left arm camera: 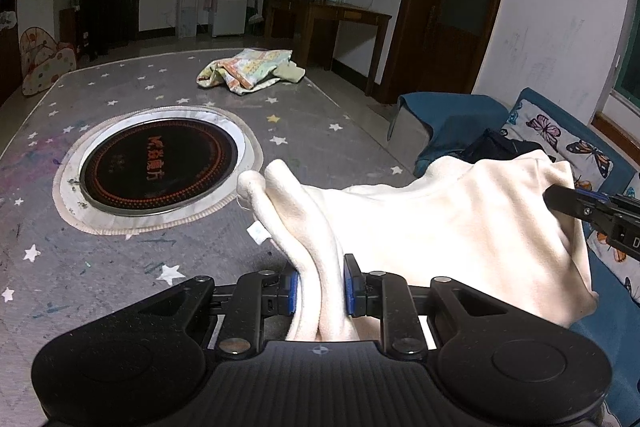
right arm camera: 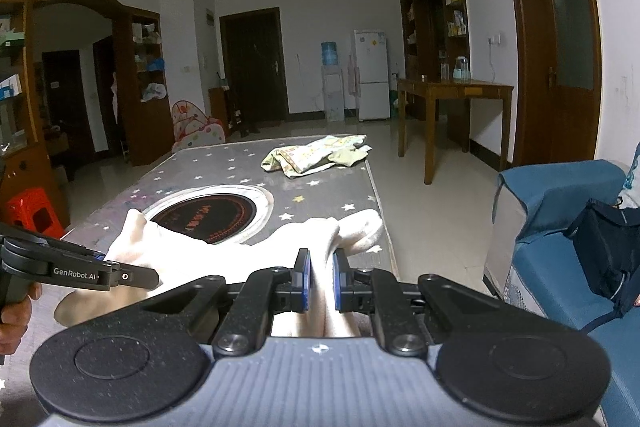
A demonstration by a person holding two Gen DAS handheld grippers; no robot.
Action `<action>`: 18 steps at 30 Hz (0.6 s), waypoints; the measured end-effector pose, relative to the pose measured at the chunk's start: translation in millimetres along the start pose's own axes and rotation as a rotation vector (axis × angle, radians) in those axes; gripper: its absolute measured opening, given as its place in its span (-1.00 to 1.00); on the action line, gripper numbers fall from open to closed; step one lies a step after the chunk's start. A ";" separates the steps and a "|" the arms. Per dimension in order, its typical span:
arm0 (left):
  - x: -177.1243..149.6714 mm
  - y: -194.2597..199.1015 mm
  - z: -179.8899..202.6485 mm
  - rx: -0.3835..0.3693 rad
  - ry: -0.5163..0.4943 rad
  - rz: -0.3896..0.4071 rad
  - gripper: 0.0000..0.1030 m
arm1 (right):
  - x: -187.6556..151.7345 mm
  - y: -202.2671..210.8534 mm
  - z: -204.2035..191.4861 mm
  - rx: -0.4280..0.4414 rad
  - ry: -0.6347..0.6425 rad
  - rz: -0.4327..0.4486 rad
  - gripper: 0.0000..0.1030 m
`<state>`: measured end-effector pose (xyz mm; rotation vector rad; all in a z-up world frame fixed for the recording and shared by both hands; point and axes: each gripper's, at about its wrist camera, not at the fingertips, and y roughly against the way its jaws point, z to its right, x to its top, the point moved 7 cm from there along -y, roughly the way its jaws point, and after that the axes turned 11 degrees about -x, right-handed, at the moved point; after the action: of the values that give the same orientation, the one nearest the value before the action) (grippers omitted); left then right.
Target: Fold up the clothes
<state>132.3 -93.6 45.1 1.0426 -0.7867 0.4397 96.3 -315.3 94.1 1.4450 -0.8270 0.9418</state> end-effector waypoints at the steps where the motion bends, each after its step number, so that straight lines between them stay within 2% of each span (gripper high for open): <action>1: -0.8 -1.7 -0.3 0.001 0.001 -0.003 -0.55 | -1.7 -1.8 -0.5 0.000 -0.001 -0.004 -0.82; 18: -10.5 -30.2 -19.8 0.036 0.024 -0.056 -0.55 | -23.2 -40.3 6.6 0.002 -0.019 -0.075 -0.82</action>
<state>152.7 -89.4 13.8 1.0886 -0.7287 0.4190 123.3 -319.1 55.8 1.4787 -0.7808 0.8738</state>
